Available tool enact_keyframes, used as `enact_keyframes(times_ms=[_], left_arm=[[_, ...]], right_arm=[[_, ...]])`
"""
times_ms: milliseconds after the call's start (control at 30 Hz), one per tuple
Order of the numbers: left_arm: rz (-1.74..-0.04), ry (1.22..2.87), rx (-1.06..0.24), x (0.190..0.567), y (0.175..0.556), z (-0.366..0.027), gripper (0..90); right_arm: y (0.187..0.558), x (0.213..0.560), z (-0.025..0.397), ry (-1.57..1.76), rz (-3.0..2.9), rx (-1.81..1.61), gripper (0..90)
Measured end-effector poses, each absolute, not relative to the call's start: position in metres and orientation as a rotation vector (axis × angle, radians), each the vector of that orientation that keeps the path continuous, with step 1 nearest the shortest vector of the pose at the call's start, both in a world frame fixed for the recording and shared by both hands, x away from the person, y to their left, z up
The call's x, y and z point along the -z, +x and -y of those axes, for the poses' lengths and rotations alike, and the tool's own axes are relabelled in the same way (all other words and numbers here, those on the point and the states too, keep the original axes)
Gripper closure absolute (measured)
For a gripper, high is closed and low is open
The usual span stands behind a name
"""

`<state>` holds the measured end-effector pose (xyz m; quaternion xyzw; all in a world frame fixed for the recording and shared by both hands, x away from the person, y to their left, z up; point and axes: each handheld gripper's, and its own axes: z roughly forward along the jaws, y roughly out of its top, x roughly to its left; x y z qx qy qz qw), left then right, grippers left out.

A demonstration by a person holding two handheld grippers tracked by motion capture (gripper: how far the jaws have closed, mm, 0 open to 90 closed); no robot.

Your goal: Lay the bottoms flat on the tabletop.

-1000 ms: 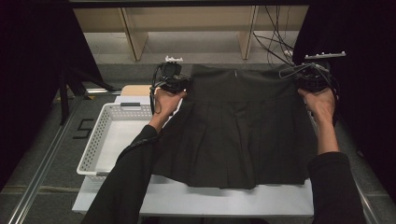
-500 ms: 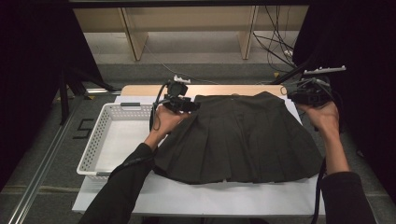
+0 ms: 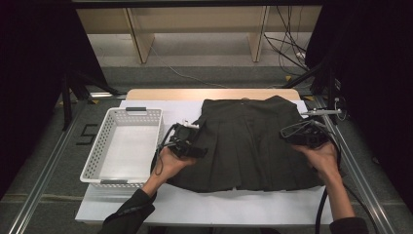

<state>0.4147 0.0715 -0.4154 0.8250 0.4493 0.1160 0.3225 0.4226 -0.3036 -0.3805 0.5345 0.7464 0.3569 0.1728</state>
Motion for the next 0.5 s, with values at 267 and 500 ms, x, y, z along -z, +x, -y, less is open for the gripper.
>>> enact_keyframes(times_ms=[267, 500], left_arm=[[-1.158, 2.219, -0.280, 0.441, 0.389, -0.075, 29.4], [-1.140, 2.220, -0.287, 0.444, 0.374, -0.079, 29.8]], right_arm=[[0.402, 0.406, 0.266, 1.466, -2.276, -1.072, 52.3], [0.387, 0.422, 0.236, 1.438, -2.388, -1.059, 61.8]])
